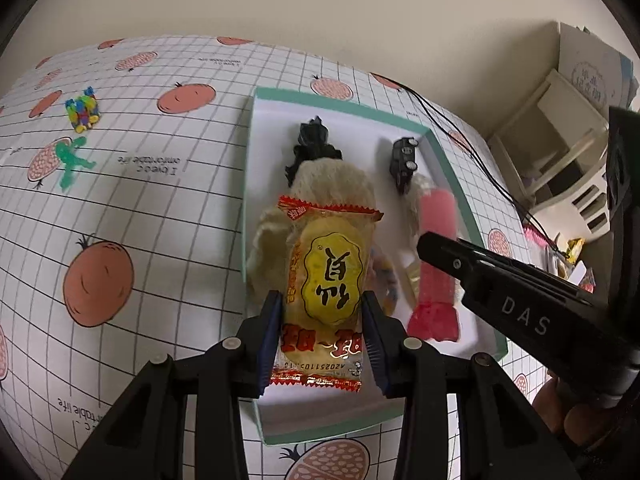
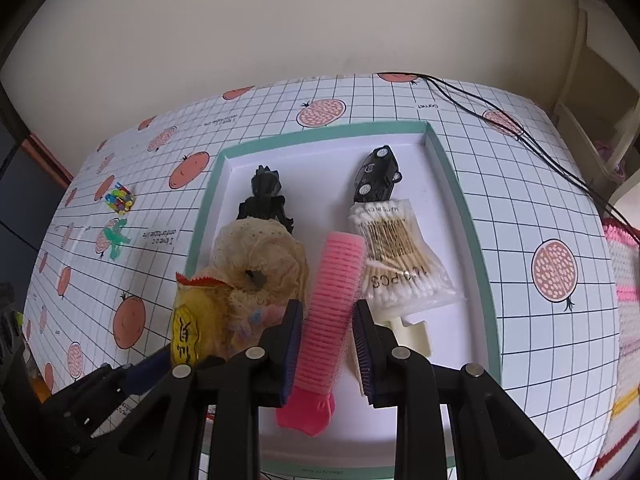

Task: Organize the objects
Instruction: 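Lower the packet onto the lace cloth and open the left gripper while the right gripper releases the comb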

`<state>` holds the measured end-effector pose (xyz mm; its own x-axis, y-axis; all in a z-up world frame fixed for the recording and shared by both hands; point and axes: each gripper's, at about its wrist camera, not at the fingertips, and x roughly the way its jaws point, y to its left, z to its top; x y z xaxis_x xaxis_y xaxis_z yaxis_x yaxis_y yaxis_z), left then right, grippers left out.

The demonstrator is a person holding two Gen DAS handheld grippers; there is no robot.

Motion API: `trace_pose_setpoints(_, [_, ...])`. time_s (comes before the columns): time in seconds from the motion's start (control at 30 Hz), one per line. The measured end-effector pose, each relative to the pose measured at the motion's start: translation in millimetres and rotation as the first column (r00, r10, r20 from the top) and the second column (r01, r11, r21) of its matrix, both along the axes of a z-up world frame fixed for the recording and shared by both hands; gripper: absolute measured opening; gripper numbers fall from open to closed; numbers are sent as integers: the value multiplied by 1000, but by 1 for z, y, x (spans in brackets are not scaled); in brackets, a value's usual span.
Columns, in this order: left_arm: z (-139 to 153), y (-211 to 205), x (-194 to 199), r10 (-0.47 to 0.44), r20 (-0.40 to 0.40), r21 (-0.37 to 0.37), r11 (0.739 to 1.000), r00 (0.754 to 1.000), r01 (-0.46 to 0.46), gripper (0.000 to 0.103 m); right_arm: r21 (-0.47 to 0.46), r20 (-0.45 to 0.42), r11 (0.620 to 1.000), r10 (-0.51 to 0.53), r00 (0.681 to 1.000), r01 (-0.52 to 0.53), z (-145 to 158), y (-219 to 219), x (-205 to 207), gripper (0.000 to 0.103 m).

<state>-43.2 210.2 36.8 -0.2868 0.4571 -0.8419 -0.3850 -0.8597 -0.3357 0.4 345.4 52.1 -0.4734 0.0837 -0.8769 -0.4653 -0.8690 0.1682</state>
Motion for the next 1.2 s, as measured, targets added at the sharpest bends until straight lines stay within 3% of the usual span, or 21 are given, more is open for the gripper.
trace_pose_setpoints(0.37, [-7, 17, 5, -39, 31, -30, 999, 999, 40, 41, -13, -3, 1000, -9, 1000, 9, -1, 2, 0, 30])
trace_pose_setpoints(0.6, [-4, 14, 5, -24, 45, -9, 1000, 999, 24, 43, -5, -8, 1000, -18, 1000, 18, -1, 3, 2, 30])
trace_pose_setpoints(0.7, [-2, 14, 4, -14, 46, 0, 1000, 999, 14, 52, -7, -13, 1000, -27, 1000, 27, 0, 5, 3, 34])
trace_pose_setpoints(0.83, [2, 13, 5, -8, 43, 16, 1000, 999, 7, 53, -12, -22, 999, -39, 999, 39, 1, 8, 5, 39])
trace_pose_setpoints(1.2, [21, -2, 3, 50, -9, 68, 996, 999, -49, 54, -16, -70, 997, -74, 995, 73, 11, 14, 9, 39])
